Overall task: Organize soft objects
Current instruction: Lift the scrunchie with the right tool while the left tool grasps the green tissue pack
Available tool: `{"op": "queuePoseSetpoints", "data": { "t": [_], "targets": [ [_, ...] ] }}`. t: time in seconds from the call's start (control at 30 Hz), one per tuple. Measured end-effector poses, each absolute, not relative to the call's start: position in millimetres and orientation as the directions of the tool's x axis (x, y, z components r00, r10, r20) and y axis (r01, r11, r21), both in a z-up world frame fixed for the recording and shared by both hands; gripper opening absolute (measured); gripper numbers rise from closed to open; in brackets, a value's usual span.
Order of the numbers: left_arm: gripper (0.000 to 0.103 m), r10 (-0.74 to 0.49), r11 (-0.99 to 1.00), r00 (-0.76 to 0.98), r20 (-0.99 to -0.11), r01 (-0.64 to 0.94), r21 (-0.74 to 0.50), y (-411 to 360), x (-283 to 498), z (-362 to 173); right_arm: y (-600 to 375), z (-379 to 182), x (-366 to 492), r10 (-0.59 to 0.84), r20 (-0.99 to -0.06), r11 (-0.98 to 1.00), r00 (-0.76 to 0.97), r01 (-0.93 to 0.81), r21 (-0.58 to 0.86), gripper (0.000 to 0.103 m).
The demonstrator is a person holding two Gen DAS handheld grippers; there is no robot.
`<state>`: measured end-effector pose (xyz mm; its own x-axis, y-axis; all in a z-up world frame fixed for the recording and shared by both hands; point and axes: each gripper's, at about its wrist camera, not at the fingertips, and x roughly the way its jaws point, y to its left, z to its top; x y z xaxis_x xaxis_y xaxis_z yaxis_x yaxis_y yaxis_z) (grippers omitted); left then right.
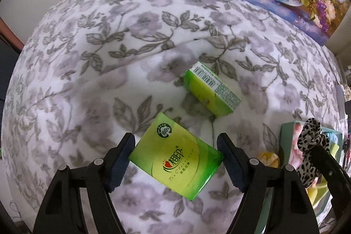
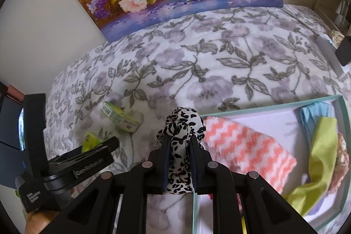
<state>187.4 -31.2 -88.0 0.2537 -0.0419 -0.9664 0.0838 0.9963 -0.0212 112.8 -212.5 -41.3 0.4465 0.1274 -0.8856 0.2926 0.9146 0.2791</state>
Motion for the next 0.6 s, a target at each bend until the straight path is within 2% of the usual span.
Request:
{"op": "queuePoseSetpoints", "data": {
  "t": [0.23, 0.6],
  "targets": [
    [0.078, -0.046, 0.997, 0.29, -0.956, 0.065, -0.028, -16, 152, -62, -214, -25, 84, 0.114, -0.879, 0.912, 0.464, 0.302, 0.278, 0.017],
    [0.078, -0.086, 0.99, 0.403, -0.911, 0.137, -0.033, -40, 92, -12, -205, -4, 33, 0.062, -0.87, 0.927, 0.49, 0.294, 0.232, 0.018]
  ]
}}
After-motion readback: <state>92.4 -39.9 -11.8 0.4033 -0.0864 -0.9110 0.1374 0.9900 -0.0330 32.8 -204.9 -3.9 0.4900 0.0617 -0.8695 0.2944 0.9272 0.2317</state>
